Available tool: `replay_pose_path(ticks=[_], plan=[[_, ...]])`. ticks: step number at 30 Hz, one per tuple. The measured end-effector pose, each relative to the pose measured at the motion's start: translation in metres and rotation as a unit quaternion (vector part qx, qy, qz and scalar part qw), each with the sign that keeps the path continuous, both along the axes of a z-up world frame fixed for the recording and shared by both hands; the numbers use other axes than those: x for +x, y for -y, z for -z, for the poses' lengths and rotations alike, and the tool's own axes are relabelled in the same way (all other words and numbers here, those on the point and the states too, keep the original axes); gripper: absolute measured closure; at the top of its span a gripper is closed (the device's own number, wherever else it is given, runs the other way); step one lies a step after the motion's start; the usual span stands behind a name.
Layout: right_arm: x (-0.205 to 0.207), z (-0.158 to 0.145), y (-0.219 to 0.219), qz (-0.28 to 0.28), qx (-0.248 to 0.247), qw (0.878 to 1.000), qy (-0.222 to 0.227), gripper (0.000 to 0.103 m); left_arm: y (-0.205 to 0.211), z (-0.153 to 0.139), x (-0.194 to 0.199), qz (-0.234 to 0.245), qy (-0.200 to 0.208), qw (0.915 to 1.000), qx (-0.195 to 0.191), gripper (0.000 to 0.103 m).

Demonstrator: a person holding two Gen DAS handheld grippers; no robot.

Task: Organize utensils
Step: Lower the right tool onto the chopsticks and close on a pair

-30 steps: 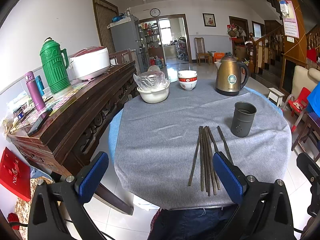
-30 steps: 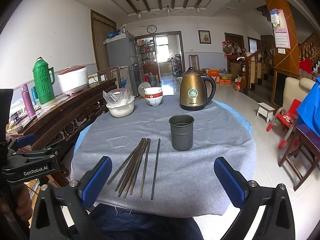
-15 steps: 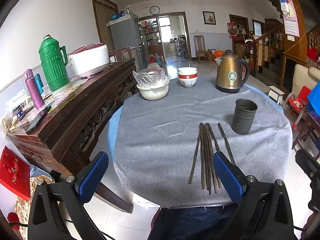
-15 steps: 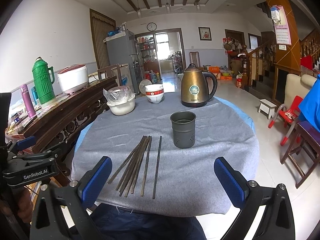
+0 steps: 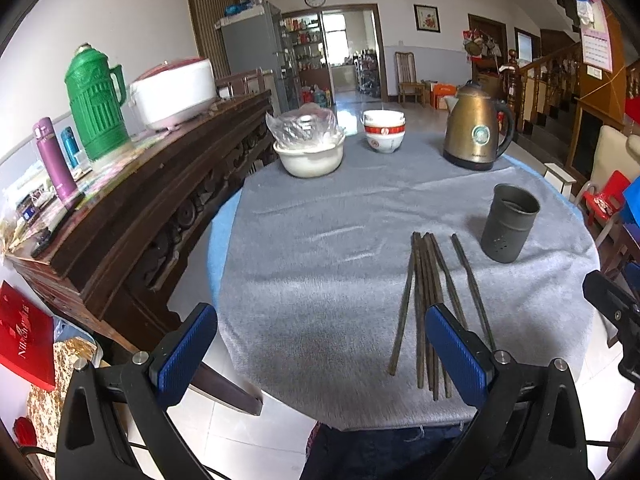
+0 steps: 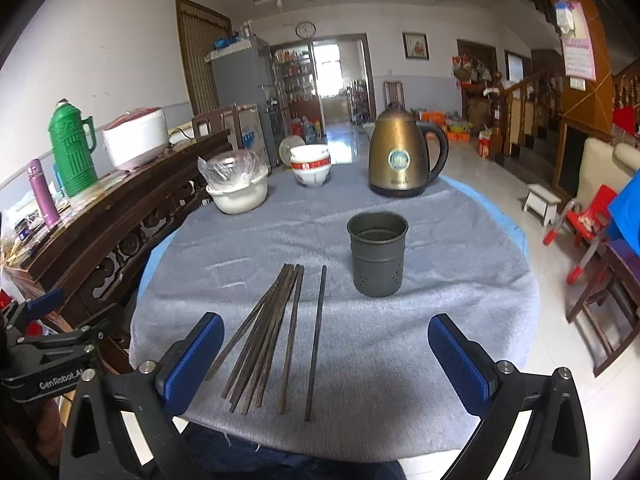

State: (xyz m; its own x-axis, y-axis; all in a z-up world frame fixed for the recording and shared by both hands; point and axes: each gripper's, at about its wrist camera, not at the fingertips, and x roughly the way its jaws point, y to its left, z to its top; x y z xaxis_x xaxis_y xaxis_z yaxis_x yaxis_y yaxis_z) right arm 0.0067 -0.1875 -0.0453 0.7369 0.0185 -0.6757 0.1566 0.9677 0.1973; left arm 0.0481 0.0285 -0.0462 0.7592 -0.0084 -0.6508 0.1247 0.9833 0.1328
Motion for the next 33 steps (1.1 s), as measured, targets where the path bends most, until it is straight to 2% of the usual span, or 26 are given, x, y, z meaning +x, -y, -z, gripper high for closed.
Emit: replay_pose_path(ticks=[4,6,11,12,14,16,22,26,30,33], plan=[[0.028,0.02,0.008,0.0,0.03,0.999,-0.029,0.0,0.002,0.015,0.029,0.01,-0.034,0.9993,-0.009,0.0],[0.043,0.031,0.013,-0.001,0.051,0.998,-0.045,0.005,0.003,0.023,0.046,0.017,-0.058,0.9981,-0.016,0.0],[0.09,0.06,0.015,-0.01,0.087,0.992,-0.092,0.034,0.006,0.044,0.091,0.032,-0.123,0.9907,-0.048,0.001],[0.099,0.066,0.014,-0.011,0.088,0.991,-0.101,0.038,0.008,0.049,0.101,0.04,-0.139,0.988,-0.054,0.004],[0.117,0.079,0.012,-0.016,0.092,0.988,-0.123,0.057,0.013,0.058,0.118,0.057,-0.167,0.9822,-0.066,0.013],[0.135,0.092,0.009,-0.019,0.096,0.984,-0.146,0.064,0.02,0.07,0.136,0.07,-0.197,0.9749,-0.075,0.026],[0.173,0.115,0.001,-0.019,0.064,0.982,-0.176,0.068,0.039,0.099,0.175,0.113,-0.272,0.949,-0.114,0.054],[0.193,0.131,0.0,-0.011,0.048,0.978,-0.203,0.07,0.048,0.113,0.186,0.131,-0.301,0.9365,-0.124,0.059],[0.205,0.142,-0.005,-0.009,0.025,0.974,-0.226,0.07,0.055,0.127,0.194,0.143,-0.322,0.9277,-0.124,0.059],[0.212,0.151,-0.009,-0.01,0.01,0.97,-0.241,0.071,0.06,0.127,0.197,0.155,-0.316,0.9283,-0.119,0.059]])
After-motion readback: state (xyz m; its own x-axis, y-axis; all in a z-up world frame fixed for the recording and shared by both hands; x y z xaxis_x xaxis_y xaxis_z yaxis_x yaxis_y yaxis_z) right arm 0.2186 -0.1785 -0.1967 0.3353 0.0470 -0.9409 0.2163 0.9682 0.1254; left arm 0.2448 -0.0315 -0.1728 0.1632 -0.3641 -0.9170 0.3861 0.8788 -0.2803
